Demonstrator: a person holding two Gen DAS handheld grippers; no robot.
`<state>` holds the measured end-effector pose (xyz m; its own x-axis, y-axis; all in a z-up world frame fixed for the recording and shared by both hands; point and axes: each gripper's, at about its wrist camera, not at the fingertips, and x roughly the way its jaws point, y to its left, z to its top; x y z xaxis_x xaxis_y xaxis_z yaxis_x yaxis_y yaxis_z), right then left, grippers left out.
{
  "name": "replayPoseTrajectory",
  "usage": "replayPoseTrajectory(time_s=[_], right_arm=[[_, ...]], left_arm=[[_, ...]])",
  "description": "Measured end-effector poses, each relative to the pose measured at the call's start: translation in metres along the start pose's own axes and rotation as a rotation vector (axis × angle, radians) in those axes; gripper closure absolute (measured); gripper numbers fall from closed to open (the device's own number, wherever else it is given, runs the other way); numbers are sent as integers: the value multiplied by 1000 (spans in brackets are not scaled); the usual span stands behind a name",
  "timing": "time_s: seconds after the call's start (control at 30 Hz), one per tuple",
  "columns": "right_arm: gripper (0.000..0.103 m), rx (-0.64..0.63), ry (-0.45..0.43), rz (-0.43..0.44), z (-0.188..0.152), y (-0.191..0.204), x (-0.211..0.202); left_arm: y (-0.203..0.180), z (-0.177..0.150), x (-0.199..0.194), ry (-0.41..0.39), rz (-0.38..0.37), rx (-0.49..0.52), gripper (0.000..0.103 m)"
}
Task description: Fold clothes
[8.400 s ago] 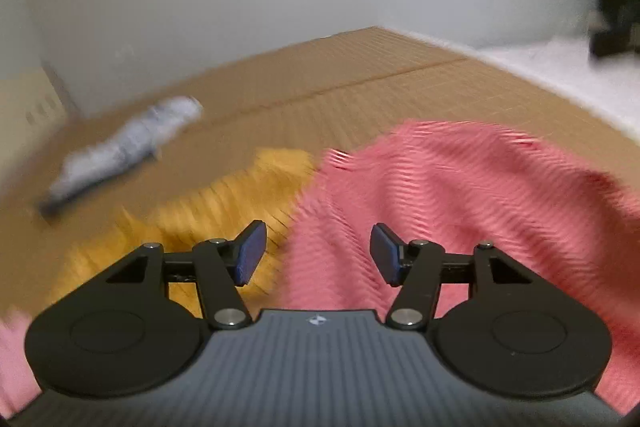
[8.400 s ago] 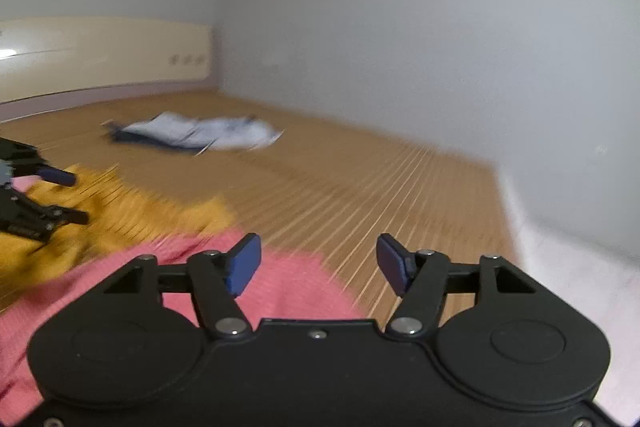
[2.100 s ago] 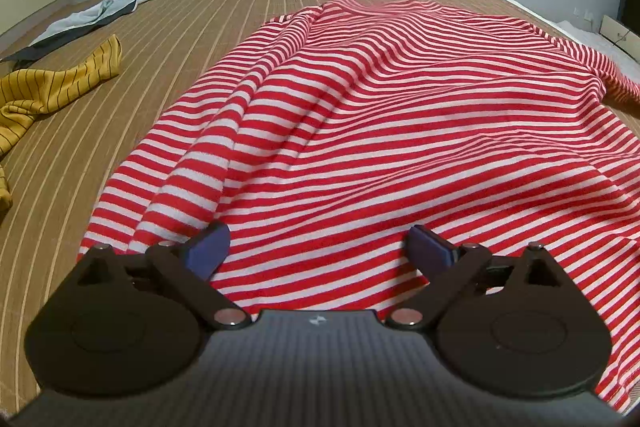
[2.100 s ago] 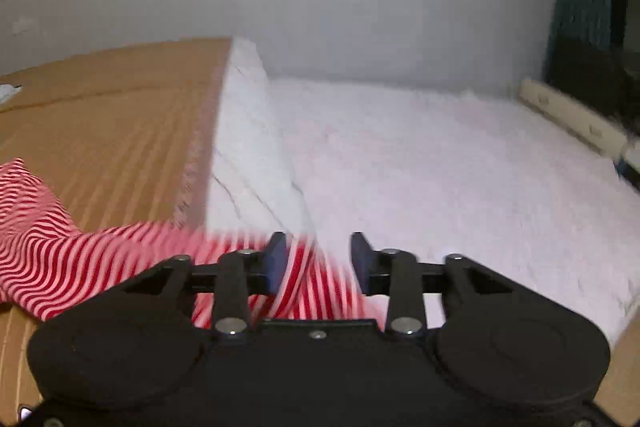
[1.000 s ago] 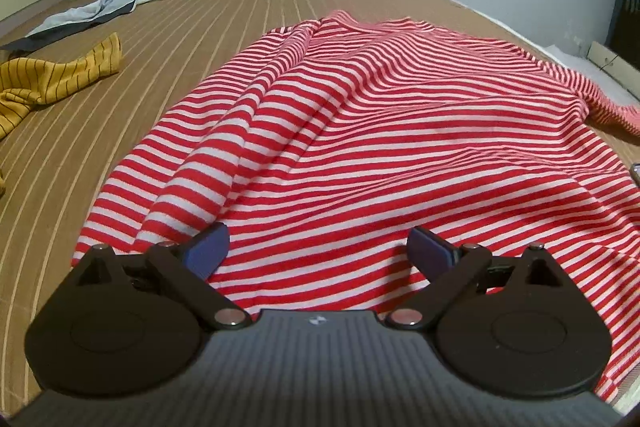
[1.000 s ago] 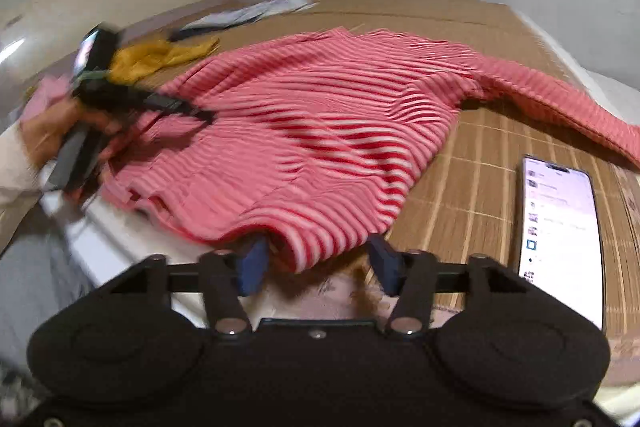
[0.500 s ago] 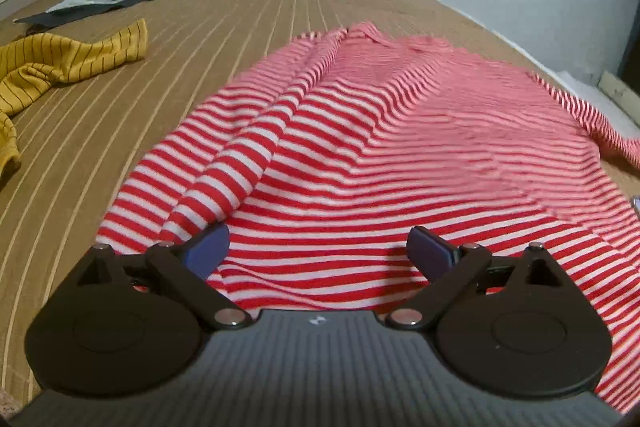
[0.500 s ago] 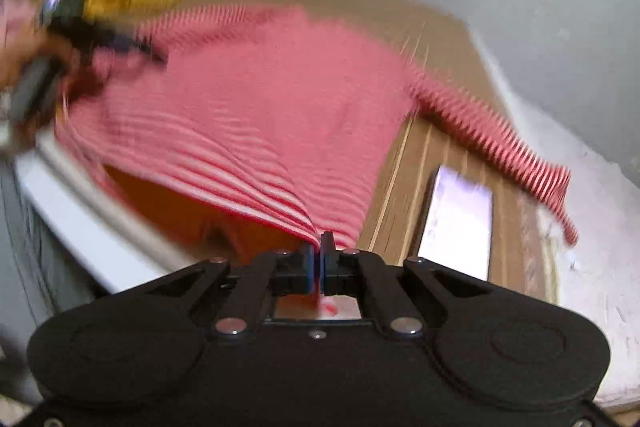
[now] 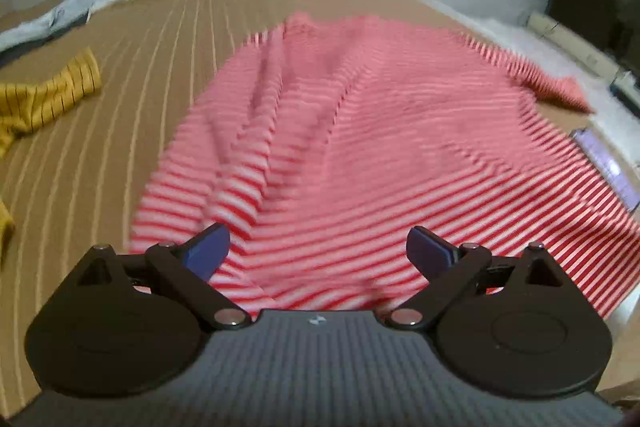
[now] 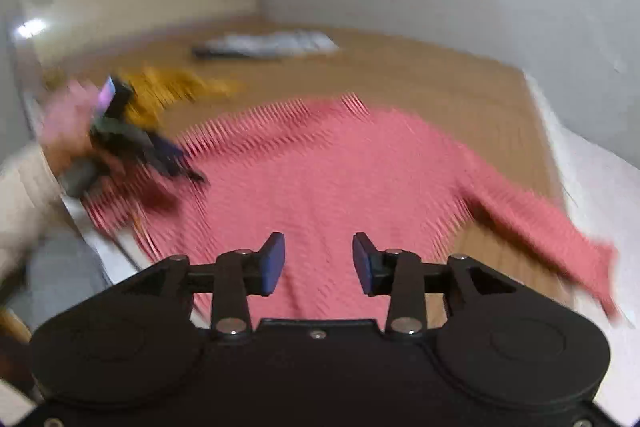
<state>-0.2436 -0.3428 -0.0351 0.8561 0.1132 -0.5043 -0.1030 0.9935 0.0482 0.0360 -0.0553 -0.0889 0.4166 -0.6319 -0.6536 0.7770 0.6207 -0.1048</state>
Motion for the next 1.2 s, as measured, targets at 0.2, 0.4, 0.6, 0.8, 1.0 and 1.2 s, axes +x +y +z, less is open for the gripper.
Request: replayPoseTrajectory(time_s=[0.2,0.4,0.6,0.8,1.0,1.2], right_arm=[[37,51,-7,225,101,-13,114],[37,92,81,351,100,36,230],[37,172,124,381,46,64,262],[43,203,197,517,24,91,279],[60,124,274,510,25,126,308],[98,171,151,606,50,121,301]], left_arm=[[53,-17,-30,-90,97,-132,5],[100,-35,-59,-112,88,-317,5],[86,-44,-52,-69,117,-210,5],[109,-52,-86,-129,199,-261,5],[151,-68,-125,-229,262,-397,5],[153,-72,-145,-241,249,-376,5]])
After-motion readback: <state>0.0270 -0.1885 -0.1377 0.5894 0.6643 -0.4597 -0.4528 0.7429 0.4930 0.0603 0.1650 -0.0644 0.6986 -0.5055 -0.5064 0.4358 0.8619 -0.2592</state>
